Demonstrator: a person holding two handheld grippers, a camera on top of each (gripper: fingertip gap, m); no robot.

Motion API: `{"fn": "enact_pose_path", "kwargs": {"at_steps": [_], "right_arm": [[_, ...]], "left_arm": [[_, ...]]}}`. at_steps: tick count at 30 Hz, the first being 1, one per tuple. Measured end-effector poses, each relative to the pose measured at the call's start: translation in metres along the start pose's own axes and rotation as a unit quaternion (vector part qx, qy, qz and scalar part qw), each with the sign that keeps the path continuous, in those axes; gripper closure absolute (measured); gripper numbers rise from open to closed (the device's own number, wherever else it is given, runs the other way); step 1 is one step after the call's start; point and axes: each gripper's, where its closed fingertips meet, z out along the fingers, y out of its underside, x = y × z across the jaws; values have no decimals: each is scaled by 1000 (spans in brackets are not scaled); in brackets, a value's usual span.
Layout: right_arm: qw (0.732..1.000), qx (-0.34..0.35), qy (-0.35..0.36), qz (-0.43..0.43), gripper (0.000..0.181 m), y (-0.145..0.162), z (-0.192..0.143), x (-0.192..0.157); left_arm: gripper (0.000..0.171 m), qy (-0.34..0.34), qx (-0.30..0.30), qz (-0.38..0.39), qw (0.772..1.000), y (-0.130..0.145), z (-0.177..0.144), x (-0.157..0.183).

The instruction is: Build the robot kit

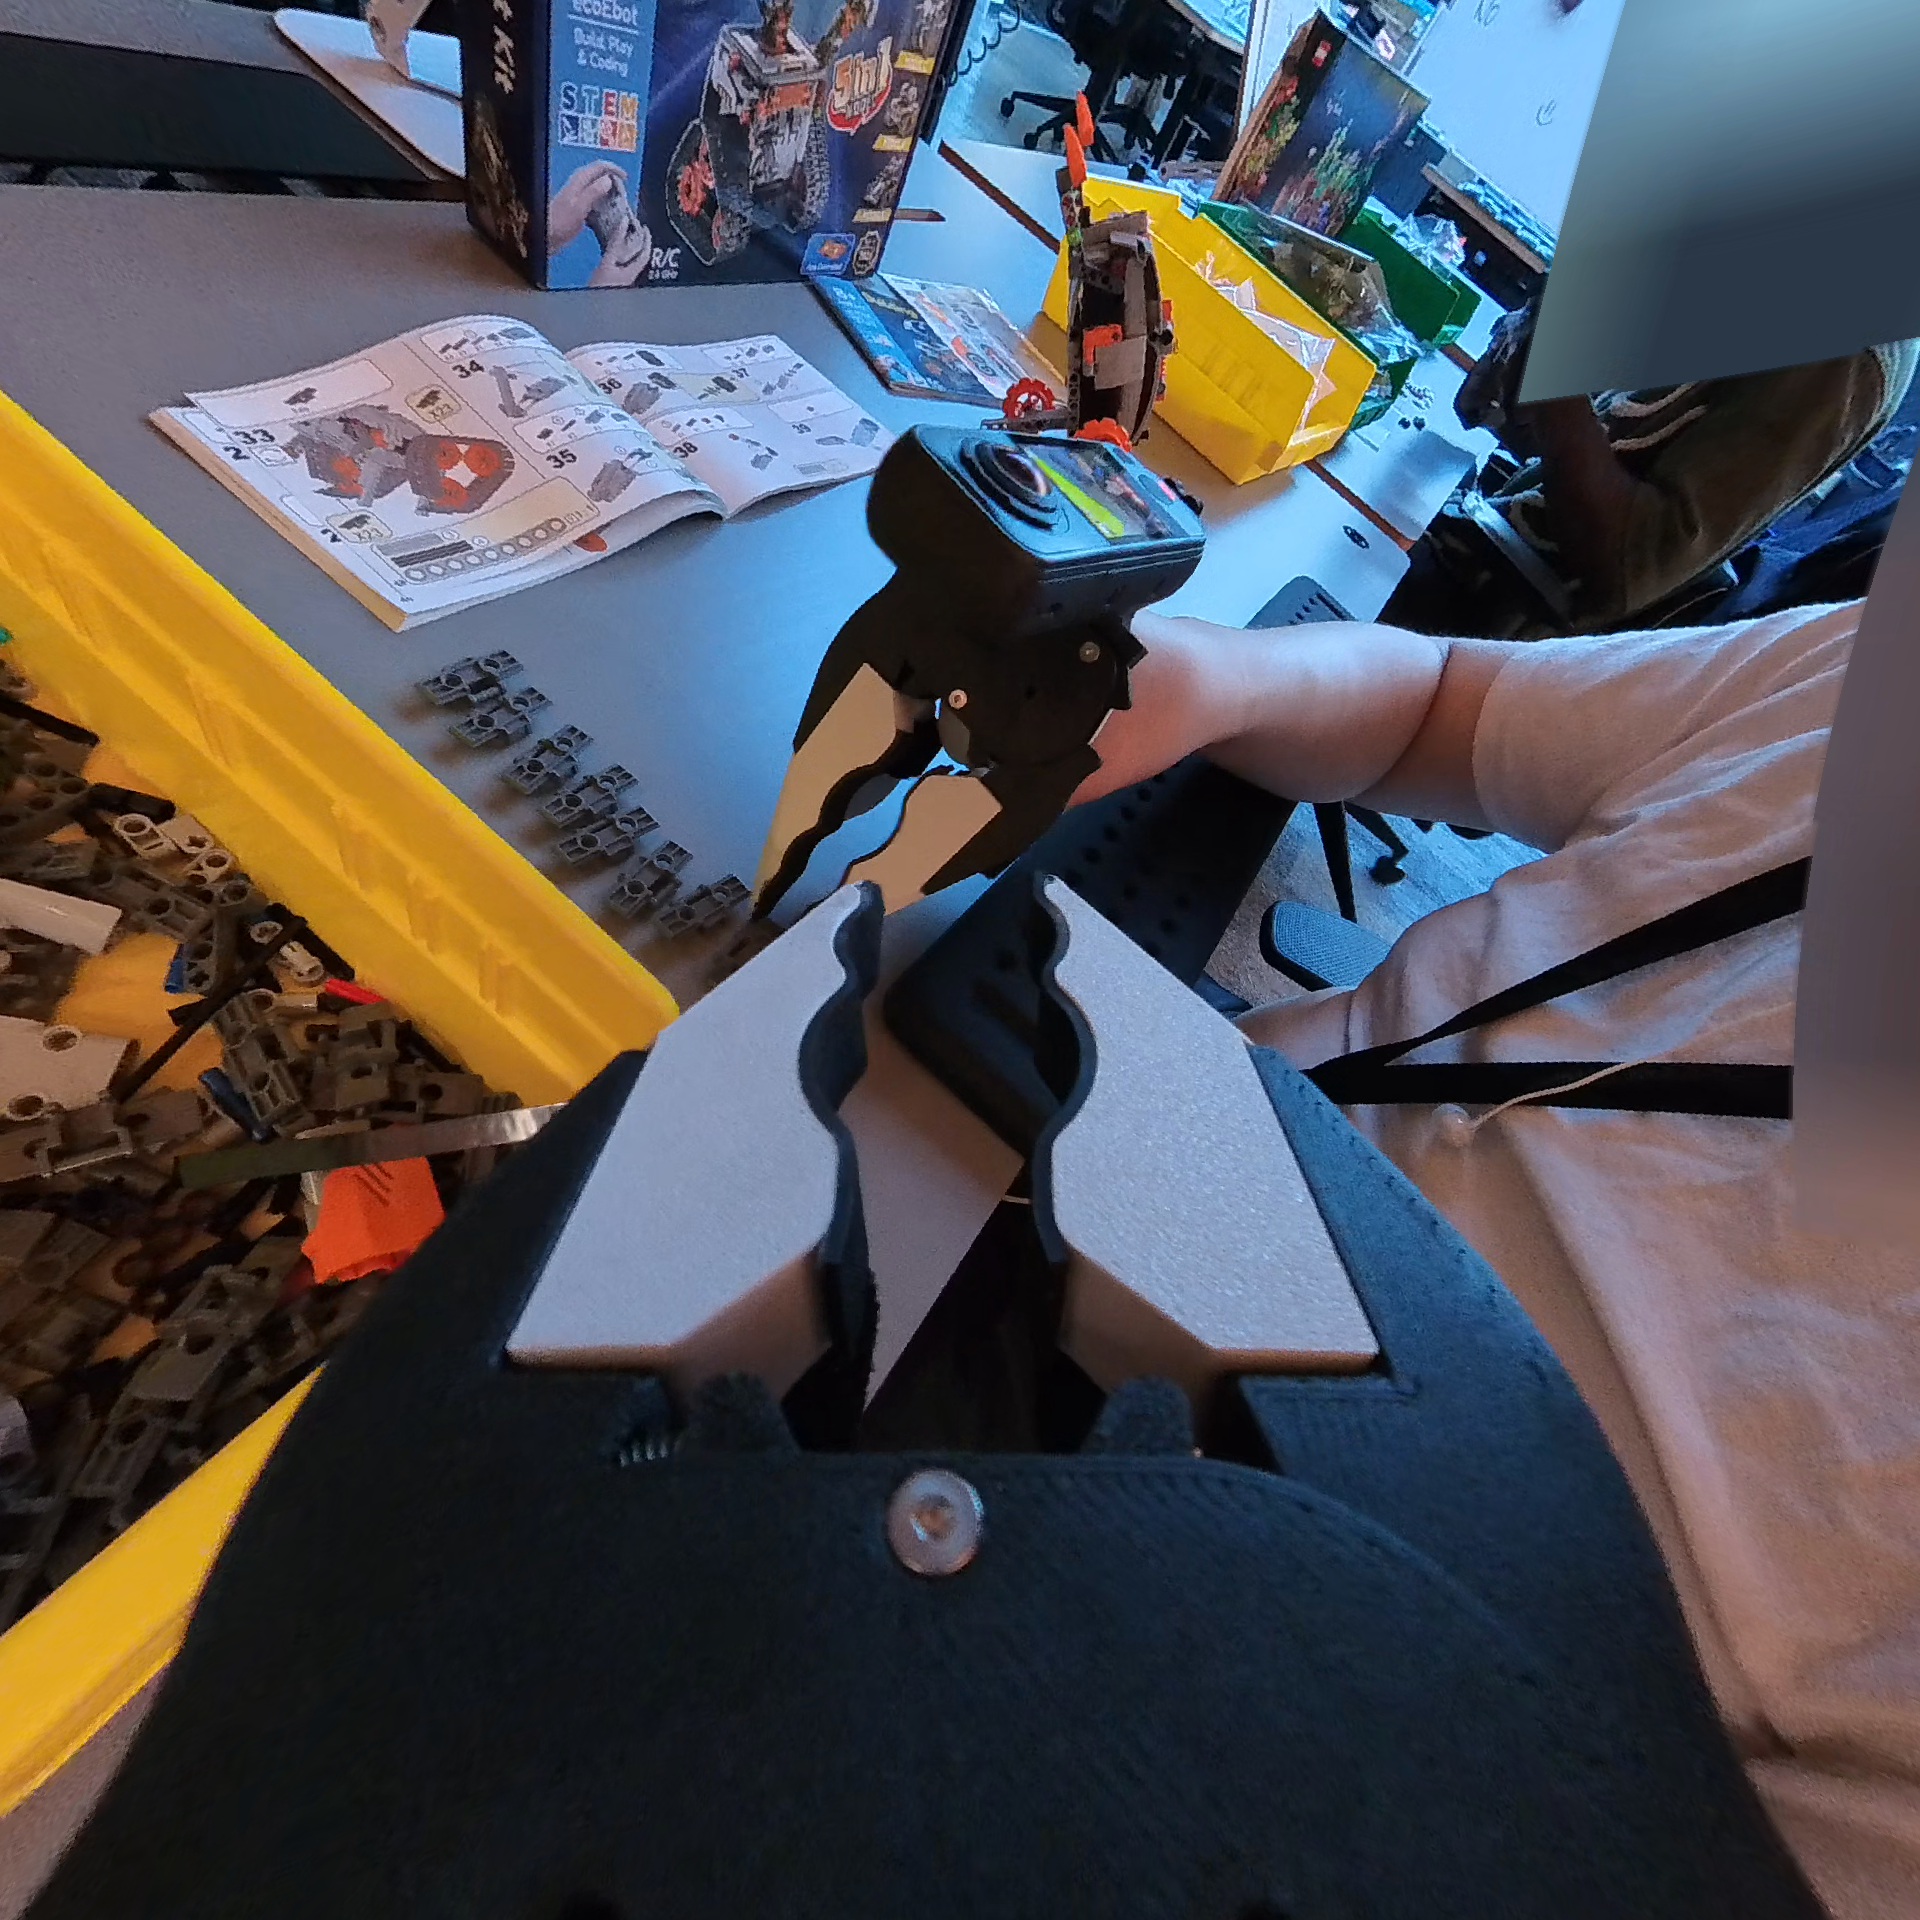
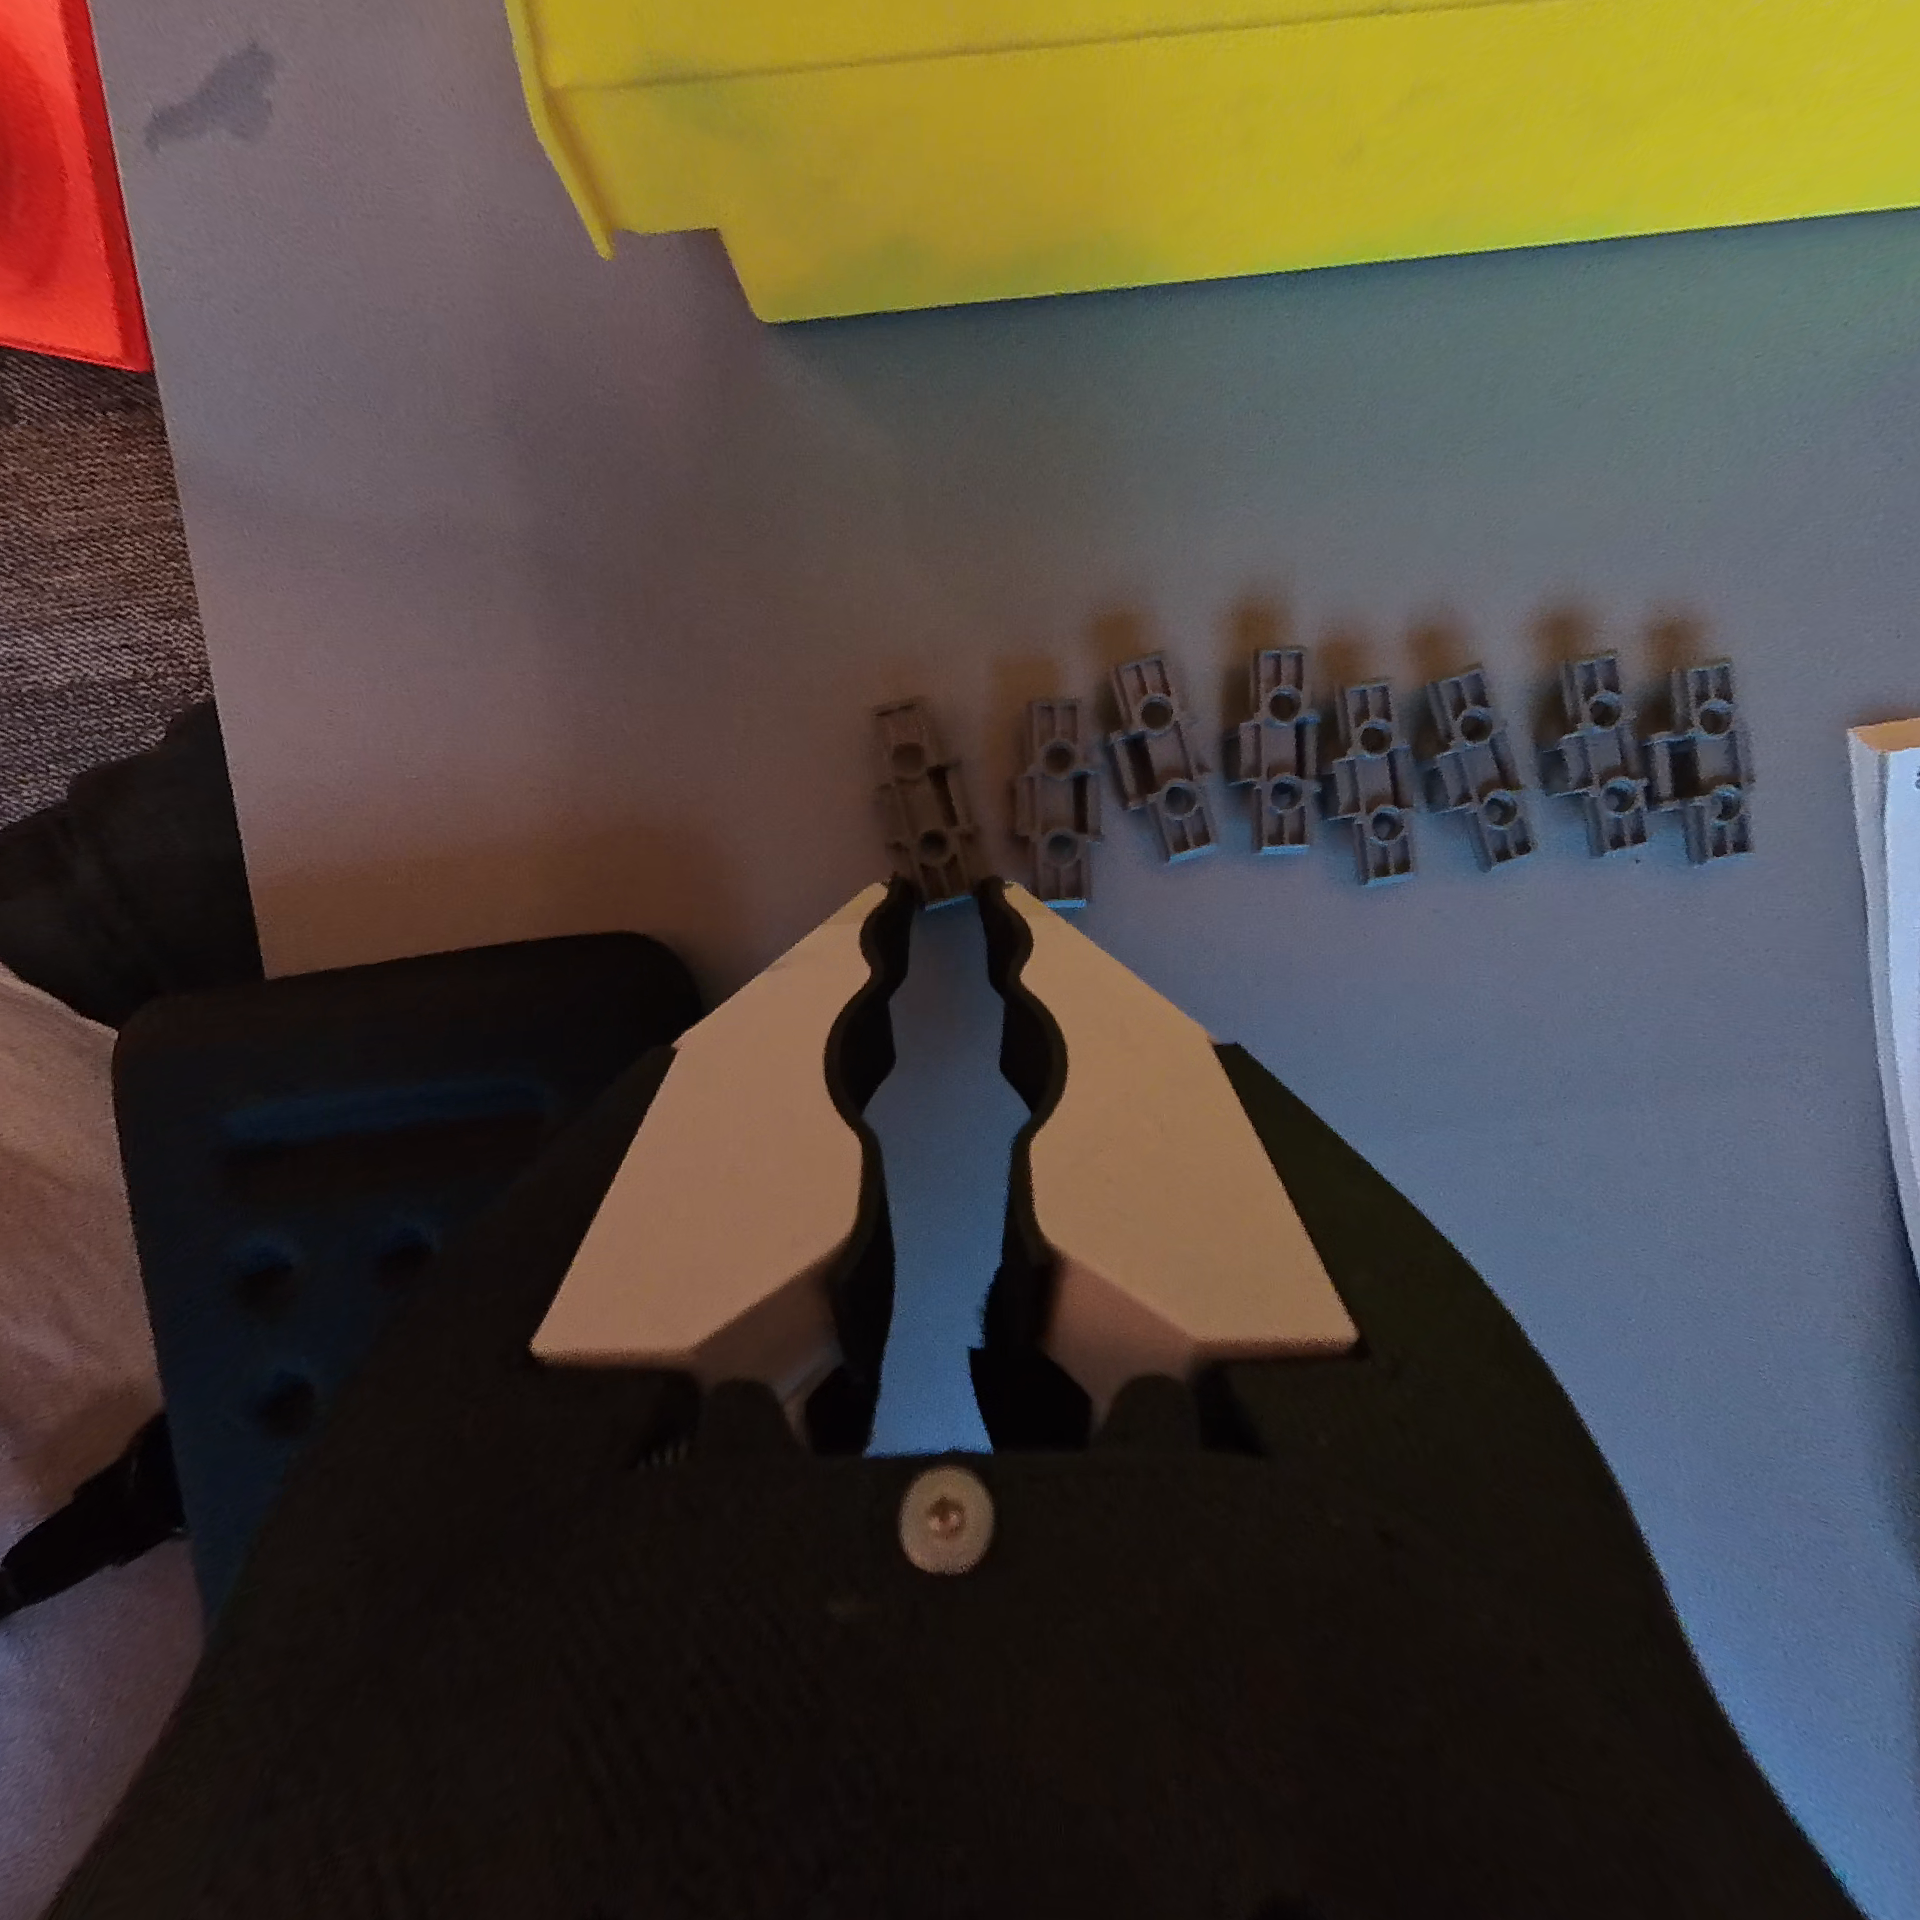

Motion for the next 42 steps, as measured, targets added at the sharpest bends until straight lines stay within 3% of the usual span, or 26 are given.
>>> {"fn": "enact_pose_path", "kwargs": {"at_steps": [4, 6, 8, 10, 13, 16, 20, 23, 25, 28, 36, 42], "right_arm": [[1000, 18, 10, 2, 162, -2, -12, 3], [999, 41, 11, 5, 162, -4, -23, 5], [997, 67, 21, 10, 162, -4, -37, 12], [995, 96, 30, 19, 163, -3, -49, 23], [990, 130, 26, 43, 163, 2, -60, 36], [987, 142, 7, 73, 163, 13, -62, 43], [987, 139, 5, 78, 163, 28, -61, 47], [989, 132, 5, 73, 163, 35, -58, 47], [989, 129, 1, 67, 163, 35, -58, 46], [990, 128, 2, 55, 163, 34, -58, 44], [991, 125, 0, 42, 163, 35, -58, 40], [992, 121, 1, 33, 163, 36, -57, 37]], "left_arm": [[144, -41, 15, 3, 999, -7, -20, -10], [144, -113, 18, -3, 993, -12, -43, -32], [143, -229, 6, -17, 973, -17, -77, -67], [139, -328, -48, -37, 943, -12, -103, -100], [146, -417, -209, -58, 882, 15, -121, -147], [152, -397, -334, -59, 853, 39, -109, -178], [147, -375, -504, 0, 778, 69, -115, -204], [150, -357, -590, 31, 724, 83, -124, -213], [148, -346, -606, 37, 715, 83, -121, -213], [145, -309, -617, 26, 723, 90, -110, -205], [150, -282, -693, 57, 661, 110, -121, -209], [147, -259, -723, 62, 638, 116, -121, -210]]}}
